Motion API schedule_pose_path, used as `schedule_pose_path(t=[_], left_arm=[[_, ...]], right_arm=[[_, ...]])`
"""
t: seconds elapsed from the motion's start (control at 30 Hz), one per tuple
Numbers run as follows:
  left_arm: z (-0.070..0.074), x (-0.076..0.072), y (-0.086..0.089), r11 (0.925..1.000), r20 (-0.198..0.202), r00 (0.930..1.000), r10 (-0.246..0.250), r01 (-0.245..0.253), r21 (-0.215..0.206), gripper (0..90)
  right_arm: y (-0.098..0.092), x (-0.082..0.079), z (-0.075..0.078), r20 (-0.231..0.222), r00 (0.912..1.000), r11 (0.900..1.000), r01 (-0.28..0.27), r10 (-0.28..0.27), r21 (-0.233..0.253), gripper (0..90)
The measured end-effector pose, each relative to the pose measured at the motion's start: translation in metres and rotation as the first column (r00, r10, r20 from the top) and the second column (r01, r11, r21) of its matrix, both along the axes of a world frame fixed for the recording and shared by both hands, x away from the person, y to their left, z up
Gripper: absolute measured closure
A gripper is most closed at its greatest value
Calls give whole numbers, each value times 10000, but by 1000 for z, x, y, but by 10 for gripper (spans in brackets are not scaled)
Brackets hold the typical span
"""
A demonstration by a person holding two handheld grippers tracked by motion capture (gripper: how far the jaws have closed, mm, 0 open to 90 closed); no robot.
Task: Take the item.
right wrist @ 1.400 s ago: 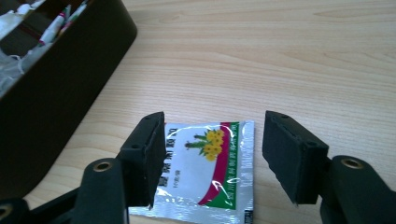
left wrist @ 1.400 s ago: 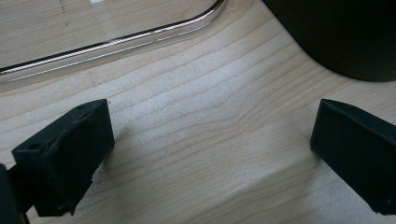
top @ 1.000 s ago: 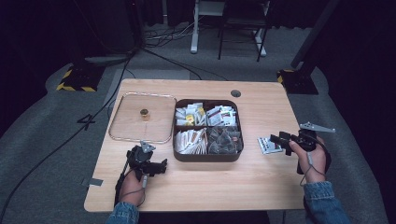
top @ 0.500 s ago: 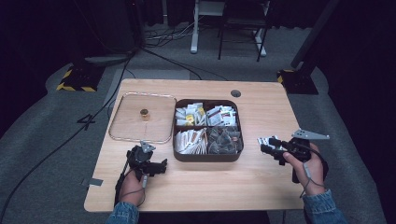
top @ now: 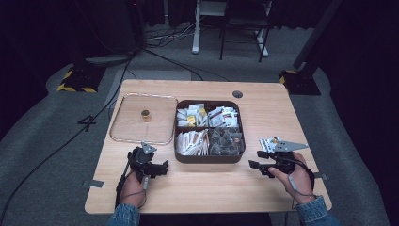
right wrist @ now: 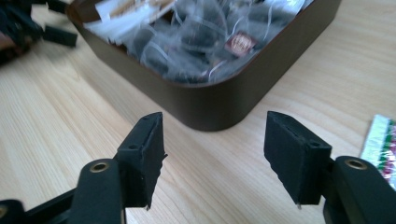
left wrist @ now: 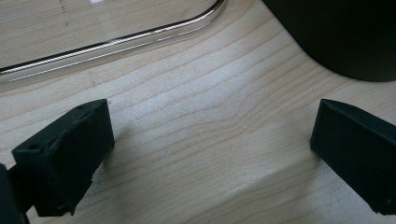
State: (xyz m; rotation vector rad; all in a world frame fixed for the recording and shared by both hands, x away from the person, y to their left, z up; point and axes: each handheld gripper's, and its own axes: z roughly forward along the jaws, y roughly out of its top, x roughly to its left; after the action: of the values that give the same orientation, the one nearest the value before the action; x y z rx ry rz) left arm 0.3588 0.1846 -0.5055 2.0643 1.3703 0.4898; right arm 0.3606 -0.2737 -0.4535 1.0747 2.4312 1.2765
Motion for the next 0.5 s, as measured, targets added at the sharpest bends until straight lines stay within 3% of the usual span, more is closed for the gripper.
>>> schedule_pose_path(t=[0.3,0.5], left_arm=[[0,0,0,10000,-4,10000,0,0,4,0],[0,0,0,10000,1,10000,-1,1,1,0]], right_arm=[[13,0,-28,-162,9980,9925,-623,610,-1049,361],[18,-4,-37,-220,9956,9868,-929,908,-1328,330]])
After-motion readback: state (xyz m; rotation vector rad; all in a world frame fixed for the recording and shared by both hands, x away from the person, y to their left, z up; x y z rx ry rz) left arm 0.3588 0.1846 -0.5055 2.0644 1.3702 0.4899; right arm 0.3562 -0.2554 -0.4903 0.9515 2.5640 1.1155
